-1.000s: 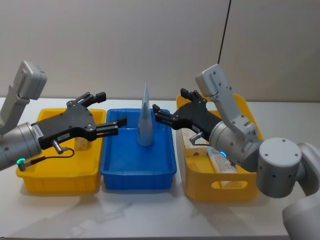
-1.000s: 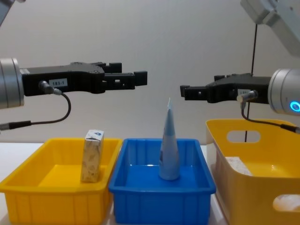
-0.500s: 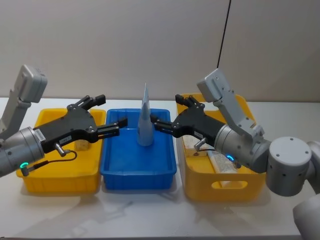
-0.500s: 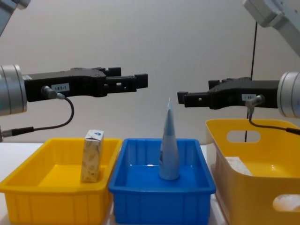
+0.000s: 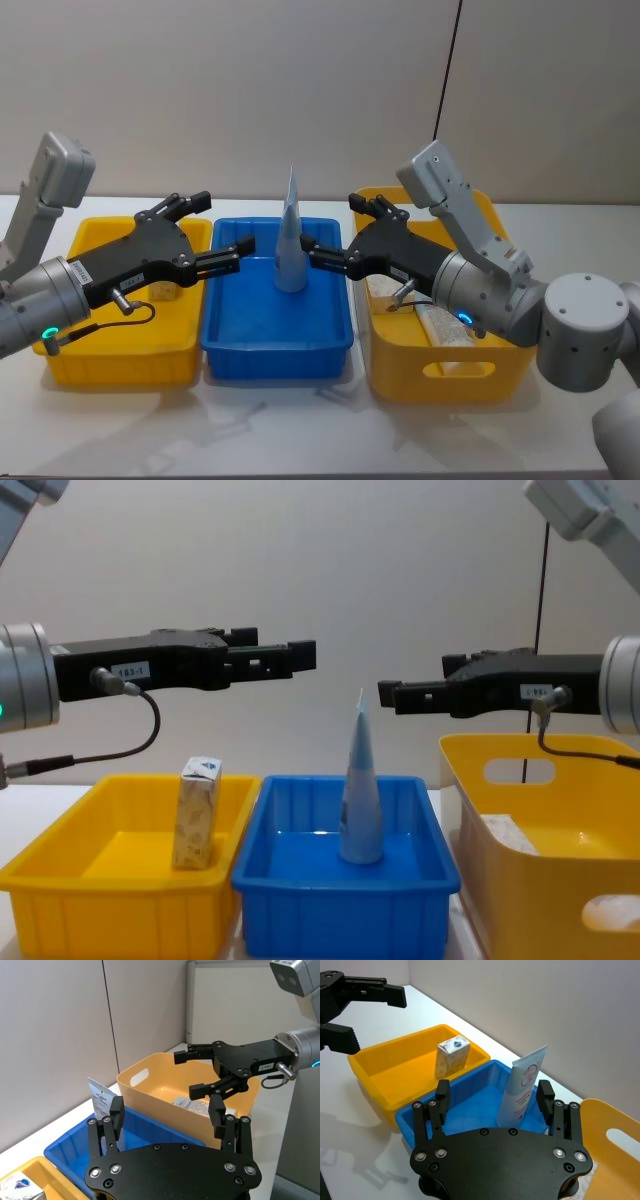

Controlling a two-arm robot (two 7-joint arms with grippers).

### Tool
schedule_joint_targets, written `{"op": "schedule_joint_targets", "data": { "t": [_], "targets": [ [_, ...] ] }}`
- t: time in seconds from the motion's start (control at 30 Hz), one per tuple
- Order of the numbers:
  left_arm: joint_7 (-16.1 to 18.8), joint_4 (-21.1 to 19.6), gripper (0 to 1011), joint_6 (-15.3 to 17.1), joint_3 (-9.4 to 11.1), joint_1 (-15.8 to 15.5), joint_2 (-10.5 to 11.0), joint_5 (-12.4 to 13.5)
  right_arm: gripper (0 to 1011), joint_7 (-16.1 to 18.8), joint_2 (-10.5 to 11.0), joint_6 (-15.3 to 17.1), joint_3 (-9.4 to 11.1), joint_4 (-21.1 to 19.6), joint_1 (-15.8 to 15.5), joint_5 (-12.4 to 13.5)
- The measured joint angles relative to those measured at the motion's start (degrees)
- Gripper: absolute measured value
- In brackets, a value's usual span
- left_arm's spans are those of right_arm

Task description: Bimanual collaborative sorting of washing and personal care products

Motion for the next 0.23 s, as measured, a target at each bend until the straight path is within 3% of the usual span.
{"op": "schedule_joint_targets", "data": {
  "t": [0.23],
  "targets": [
    [0.1, -0.1, 1002, 0.0, 0.0, 0.1, 0.0, 0.0, 1002, 0.4, 0.2, -0.1, 0.0, 0.0, 0.0, 0.1]
  ]
}}
